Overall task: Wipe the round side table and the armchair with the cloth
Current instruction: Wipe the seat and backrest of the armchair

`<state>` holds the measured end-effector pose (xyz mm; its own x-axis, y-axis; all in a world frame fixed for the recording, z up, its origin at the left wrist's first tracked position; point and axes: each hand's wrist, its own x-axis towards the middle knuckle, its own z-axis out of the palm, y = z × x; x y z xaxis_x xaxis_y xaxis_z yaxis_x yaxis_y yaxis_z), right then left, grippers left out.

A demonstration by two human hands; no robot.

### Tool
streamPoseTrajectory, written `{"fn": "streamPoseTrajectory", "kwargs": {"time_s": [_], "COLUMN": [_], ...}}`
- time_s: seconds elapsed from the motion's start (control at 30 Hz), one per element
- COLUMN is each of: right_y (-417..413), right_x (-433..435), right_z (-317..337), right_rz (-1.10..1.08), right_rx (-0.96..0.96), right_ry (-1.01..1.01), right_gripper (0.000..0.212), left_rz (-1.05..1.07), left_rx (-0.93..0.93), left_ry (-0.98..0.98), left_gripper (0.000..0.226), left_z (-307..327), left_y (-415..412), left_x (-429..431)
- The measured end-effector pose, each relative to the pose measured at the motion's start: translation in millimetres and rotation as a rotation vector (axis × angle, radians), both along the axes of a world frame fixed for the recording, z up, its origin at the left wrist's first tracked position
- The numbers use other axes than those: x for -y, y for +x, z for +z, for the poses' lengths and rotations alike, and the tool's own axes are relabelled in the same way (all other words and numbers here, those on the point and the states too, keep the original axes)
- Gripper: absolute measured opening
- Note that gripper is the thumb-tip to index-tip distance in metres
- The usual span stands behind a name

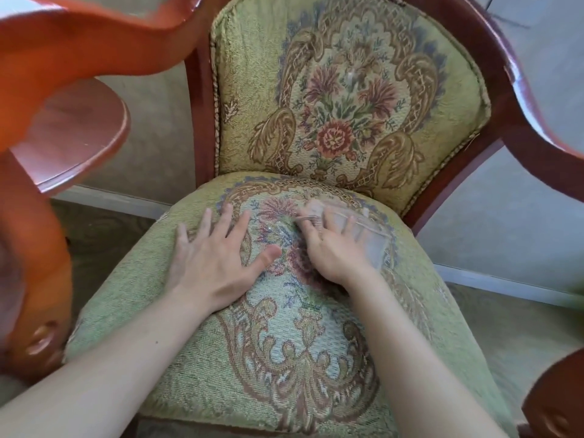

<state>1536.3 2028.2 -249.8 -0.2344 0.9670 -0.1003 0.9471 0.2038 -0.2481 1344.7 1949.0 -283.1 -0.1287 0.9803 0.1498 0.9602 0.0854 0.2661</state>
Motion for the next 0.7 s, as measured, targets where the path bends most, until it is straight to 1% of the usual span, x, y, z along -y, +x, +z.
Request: {"fn": "streamPoseTrajectory", "kwargs": {"time_s": [0.07,0.13,0.2,0.27,0.43,0.5,0.57,0.6,0.63,0.67,0.7], "right_y": [-28,-45,-44,-37,-20,-12,-2,3,9,17,25], "right_x": [2,3,8,20,55,68,83,90,96,100,104], "right_z": [2,4,6,7,12,17,22,26,27,31,35], "right_rz": [0.124,0.196,0.251,0.301,0.386,0.411,0.382,0.343,0.31,0.29,0.251], "right_rx": [0.025,0.019,0.007,-0.011,-0.12,-0.171,-0.226,-0.265,-0.37,-0.491,-0.674], "right_ry": [-0.007,-0.022,-0.022,-0.011,-0.041,-0.076,-0.147,-0.195,-0.261,-0.323,-0.379], "right_gripper": [0.067,0.059,0.052,0.05,0.049,0.046,0.04,0.036,0.032,0.033,0.035], "left_rz": [0.001,0.004,-0.004,-0.016,-0.019,-0.016,-0.009,-0.004,0.001,0.005,0.007], "left_rx": [0.026,0.062,0.084,0.101,0.119,0.119,0.14,0.157,0.173,0.181,0.183], "left_ry": [-0.001,0.007,0.01,0.008,0.03,0.04,0.048,0.057,0.068,0.076,0.08], "left_gripper": [0.109,0.11,0.111,0.113,0.112,0.11,0.109,0.109,0.109,0.108,0.107], "left_z": [2,2,3,5,5,4,4,3,3,2,1], "left_y": [-2,-3,-3,-3,-4,-5,-6,-6,-6,-7,-7], "left_x": [1,3,4,4,6,6,6,6,6,6,6]}}
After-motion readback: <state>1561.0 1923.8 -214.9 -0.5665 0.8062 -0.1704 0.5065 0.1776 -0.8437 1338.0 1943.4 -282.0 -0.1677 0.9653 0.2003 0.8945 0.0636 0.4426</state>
